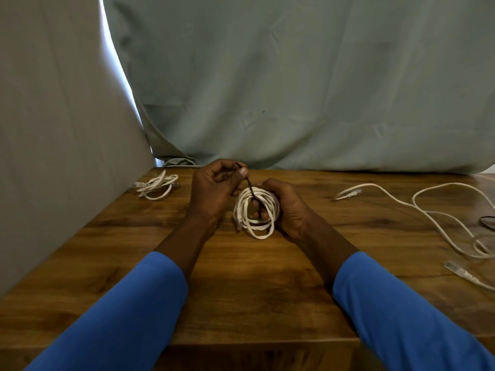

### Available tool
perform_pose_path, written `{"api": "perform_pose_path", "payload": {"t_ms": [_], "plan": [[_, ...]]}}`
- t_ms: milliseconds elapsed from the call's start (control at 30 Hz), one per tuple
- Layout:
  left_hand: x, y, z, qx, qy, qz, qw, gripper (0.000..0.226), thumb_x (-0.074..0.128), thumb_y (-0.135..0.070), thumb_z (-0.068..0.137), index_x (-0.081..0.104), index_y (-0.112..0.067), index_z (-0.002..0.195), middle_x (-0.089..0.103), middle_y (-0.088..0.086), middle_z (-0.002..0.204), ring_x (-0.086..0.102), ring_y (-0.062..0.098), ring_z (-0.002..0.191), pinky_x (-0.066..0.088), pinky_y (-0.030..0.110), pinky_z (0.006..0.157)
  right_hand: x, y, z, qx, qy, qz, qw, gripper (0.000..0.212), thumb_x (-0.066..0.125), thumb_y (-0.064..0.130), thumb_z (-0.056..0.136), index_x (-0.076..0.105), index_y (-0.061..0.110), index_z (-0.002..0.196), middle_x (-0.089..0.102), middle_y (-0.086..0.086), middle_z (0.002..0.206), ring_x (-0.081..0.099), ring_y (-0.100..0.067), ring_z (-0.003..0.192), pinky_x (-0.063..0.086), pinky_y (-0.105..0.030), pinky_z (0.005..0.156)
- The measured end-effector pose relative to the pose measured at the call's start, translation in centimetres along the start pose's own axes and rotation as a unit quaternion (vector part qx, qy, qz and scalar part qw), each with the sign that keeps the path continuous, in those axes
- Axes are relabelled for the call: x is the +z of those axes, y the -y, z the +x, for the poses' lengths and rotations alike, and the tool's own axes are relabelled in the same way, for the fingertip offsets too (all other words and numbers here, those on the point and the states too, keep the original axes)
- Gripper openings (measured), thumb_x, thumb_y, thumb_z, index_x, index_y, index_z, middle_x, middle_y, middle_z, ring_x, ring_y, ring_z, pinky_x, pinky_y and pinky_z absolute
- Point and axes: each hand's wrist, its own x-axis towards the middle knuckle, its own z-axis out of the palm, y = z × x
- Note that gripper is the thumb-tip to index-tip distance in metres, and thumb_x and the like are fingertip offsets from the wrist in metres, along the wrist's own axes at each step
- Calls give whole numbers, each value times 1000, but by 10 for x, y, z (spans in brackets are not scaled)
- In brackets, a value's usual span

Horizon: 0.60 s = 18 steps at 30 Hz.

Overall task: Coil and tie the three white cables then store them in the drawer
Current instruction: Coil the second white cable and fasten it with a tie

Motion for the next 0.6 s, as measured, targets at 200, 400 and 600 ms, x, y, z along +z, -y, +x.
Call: {"api": "perform_pose_path", "payload": {"t_ms": [200, 400, 600], "plan": [[1, -3, 0, -16, -11, -37, 999, 10, 73, 1, 90, 74, -9, 92, 73, 8, 75, 69, 17, 67, 60, 35, 72, 1, 2, 1, 5, -13, 5, 1000, 46, 72, 27, 66, 65, 1, 103, 59, -14, 74, 52, -22, 61, 43, -31, 63], [1, -2, -1, -29, 26, -27, 999, 11, 74, -1, 90, 76, -12, 93, 75, 7, 82, 70, 22, 78, 60, 38, 78, -6, 2, 0, -9, -30, -20, 999, 24, 69, 33, 87, 71, 11, 78, 54, -5, 60, 44, -17, 48, 32, -30, 59], [0, 0, -1, -23, 20, 24, 999, 12, 76, -9, 90, 77, -21, 89, 76, -2, 88, 68, 22, 90, 55, 47, 81, -3, 0, 2, 6, -4, -11, 1000, 34, 86, 39, 72, 76, 12, 90, 53, -9, 66, 42, -25, 63, 33, -36, 70]]}}
